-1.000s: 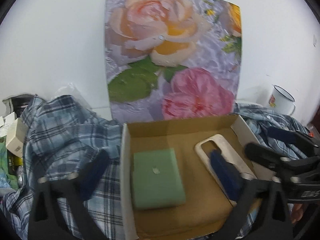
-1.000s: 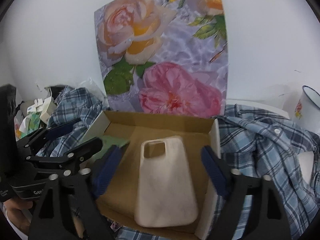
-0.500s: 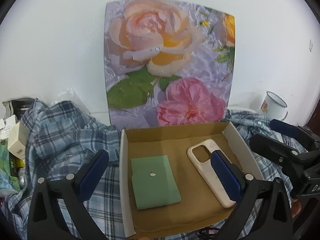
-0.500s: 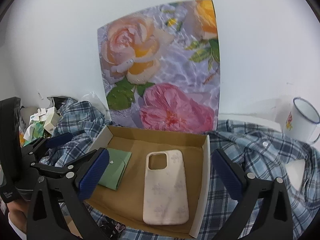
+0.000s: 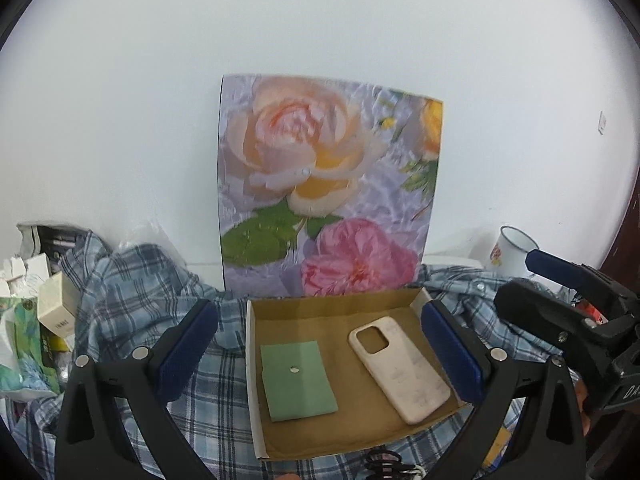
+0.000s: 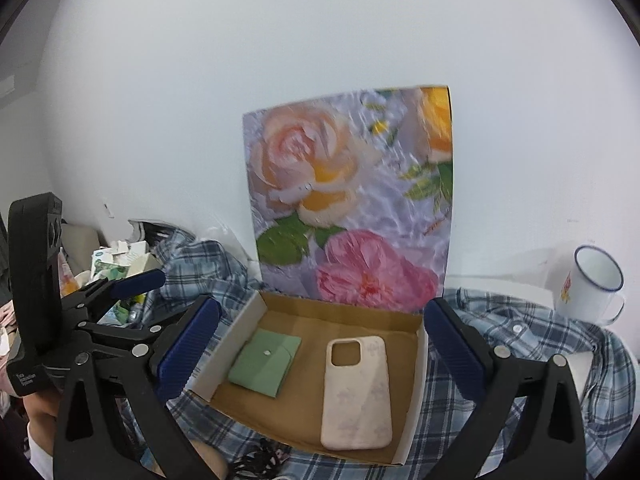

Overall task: Organize soft objects
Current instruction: 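Withdraw both grippers from the box back over the bed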

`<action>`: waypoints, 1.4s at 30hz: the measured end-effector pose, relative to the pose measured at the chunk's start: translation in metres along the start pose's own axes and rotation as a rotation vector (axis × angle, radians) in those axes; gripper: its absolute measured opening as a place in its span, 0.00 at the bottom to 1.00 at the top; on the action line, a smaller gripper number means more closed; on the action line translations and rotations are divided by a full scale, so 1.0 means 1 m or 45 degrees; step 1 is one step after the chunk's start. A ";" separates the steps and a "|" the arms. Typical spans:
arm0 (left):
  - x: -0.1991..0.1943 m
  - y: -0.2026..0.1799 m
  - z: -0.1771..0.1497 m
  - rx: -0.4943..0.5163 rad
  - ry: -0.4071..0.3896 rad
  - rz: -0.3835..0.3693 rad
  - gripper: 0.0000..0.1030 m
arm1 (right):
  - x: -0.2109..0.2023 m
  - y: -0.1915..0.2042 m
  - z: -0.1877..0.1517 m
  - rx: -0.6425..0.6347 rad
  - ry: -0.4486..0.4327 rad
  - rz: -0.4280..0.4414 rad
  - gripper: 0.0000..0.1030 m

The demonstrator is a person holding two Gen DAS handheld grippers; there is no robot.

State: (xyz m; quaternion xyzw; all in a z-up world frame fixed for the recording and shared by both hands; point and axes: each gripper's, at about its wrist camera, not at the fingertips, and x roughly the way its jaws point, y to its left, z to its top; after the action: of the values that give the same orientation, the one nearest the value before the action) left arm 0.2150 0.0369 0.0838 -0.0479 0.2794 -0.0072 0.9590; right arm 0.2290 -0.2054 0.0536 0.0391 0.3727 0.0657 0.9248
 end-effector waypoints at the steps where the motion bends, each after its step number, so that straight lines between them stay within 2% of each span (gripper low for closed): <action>1: -0.005 -0.002 0.002 0.005 -0.012 -0.001 1.00 | -0.002 0.002 0.001 -0.005 -0.005 0.003 0.99; 4: -0.018 -0.006 0.007 0.017 -0.042 0.001 1.00 | -0.012 0.007 0.005 -0.018 -0.031 0.016 0.99; 9: -0.034 -0.012 0.010 0.060 -0.111 0.071 1.00 | -0.026 0.014 0.010 -0.036 -0.062 0.018 0.99; 23: -0.061 -0.018 0.018 0.041 -0.122 -0.013 1.00 | -0.065 0.023 0.022 -0.096 -0.124 0.021 0.99; 30: -0.087 -0.024 0.011 0.039 -0.123 -0.045 1.00 | -0.097 0.028 0.013 -0.156 -0.126 0.007 1.00; 42: -0.134 -0.034 -0.020 0.086 -0.168 -0.032 1.00 | -0.143 0.036 -0.019 -0.190 -0.152 0.034 1.00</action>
State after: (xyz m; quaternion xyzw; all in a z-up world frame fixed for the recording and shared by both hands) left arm 0.0911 0.0069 0.1421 -0.0195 0.2145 -0.0255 0.9762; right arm 0.1105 -0.1906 0.1418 -0.0212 0.3103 0.1032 0.9448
